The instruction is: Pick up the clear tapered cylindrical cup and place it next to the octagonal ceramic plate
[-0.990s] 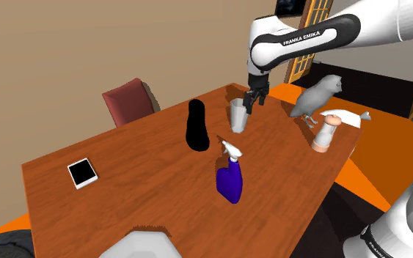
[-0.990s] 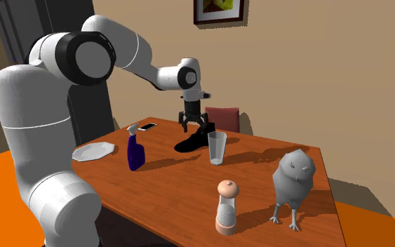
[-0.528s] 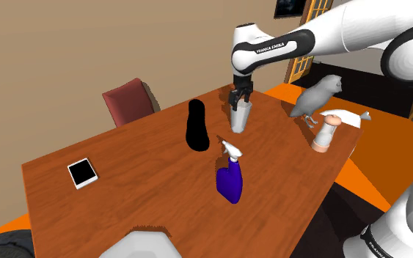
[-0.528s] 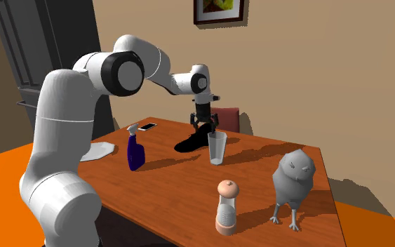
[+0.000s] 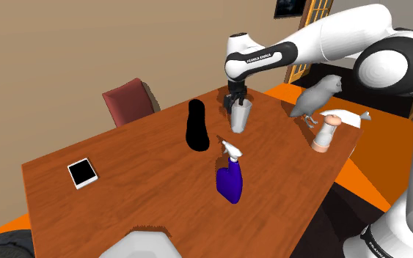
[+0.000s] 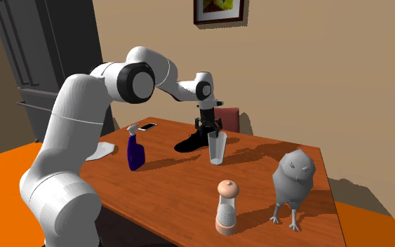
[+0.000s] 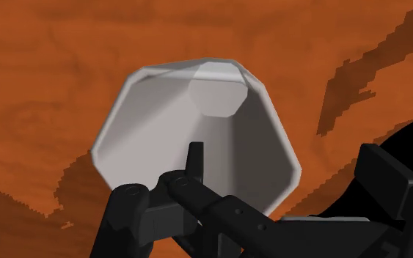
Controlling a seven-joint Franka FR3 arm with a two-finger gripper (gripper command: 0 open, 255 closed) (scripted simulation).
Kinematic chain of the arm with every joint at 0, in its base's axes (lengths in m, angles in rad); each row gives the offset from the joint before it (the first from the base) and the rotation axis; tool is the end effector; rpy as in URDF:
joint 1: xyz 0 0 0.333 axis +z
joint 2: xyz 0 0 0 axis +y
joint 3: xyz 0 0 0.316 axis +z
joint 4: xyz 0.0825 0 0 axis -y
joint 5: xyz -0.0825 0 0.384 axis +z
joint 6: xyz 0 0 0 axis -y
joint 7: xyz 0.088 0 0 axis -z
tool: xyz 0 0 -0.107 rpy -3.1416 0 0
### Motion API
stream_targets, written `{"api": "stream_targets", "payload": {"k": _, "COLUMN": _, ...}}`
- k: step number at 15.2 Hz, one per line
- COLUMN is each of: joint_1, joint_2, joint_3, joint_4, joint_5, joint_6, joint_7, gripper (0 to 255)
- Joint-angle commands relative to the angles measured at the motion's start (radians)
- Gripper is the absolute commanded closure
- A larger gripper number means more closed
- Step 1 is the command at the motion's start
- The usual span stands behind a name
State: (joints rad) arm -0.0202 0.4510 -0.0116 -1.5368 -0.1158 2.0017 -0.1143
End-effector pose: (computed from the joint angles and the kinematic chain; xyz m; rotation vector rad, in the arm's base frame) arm 0.6856 -0.0277 0.3960 3.0237 0.1989 0.0087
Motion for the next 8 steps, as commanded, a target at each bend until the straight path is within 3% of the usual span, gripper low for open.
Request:
{"api": "stream_targets", "payload": {"k": 1, "joint_1": -0.001, "joint_2": 0.008, "joint_3": -0.001, "joint_4": -0.017, "joint_5": -0.001, "joint_6": 0.025, "joint_7": 0.002, "gripper": 0}}
{"api": "stream_targets", "payload": {"k": 8, "joint_1": -0.001, "joint_2": 0.01, "joint_3": -0.001, "joint_4": -0.021, "joint_5": -0.001, "joint_6": 0.032, "joint_7": 0.002, "gripper": 0}}
